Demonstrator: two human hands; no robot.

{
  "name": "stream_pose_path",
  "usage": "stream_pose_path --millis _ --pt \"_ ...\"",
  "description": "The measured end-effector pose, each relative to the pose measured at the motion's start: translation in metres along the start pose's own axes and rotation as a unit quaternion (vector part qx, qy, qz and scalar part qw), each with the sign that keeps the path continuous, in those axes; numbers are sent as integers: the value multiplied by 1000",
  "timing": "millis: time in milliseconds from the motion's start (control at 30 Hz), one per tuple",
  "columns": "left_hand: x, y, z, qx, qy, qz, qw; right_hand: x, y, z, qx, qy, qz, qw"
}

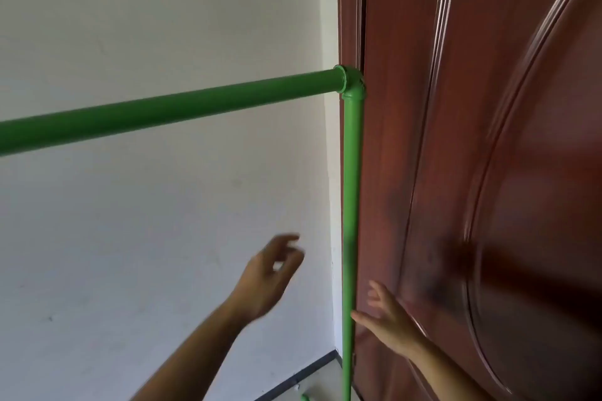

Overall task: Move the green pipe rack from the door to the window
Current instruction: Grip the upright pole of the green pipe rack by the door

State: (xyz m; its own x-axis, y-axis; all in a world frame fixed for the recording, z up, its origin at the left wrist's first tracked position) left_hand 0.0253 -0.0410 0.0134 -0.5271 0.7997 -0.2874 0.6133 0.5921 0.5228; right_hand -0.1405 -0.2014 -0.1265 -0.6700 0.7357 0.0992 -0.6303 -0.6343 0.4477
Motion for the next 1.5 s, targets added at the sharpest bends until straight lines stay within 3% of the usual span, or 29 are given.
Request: stream_pose_path --millis 167,267,333,667,967,1267,1500 --pt "-58 -28 -96 114 -40 38 992 -23 -35 18 -10 16 43 999" --pt "-64 -39 -119 147 -59 -22 987 -17 -43 21 -12 23 -8 1000" --pt "-62 -36 -122 145 -76 -59 985 -12 -50 20 -3 29 6 1000" --pt "-7 52 -95 71 -74 -197 975 22 -132 71 37 117 140 983" --pt "93 167 -63 0 -17 -344 939 85 -251 129 55 214 305 926" --pt "199 248 -31 -46 21 -425 904 161 -356 165 37 261 409 874" --pt "239 292 -1 -29 33 -441 896 190 -410 184 28 259 435 862"
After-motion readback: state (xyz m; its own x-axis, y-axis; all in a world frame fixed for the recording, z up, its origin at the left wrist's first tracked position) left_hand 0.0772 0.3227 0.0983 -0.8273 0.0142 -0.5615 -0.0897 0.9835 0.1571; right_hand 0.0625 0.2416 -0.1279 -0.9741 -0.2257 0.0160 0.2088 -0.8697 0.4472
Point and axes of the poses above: each hand's wrist, its own x-axis away from the middle knuckle, its own y-axis out of the back of the hand, z = x × y, the point moved 5 cm from there along -x, towards the middle knuckle, and after that the axes turned 2 degrees about -z, right-handed, at the moved point
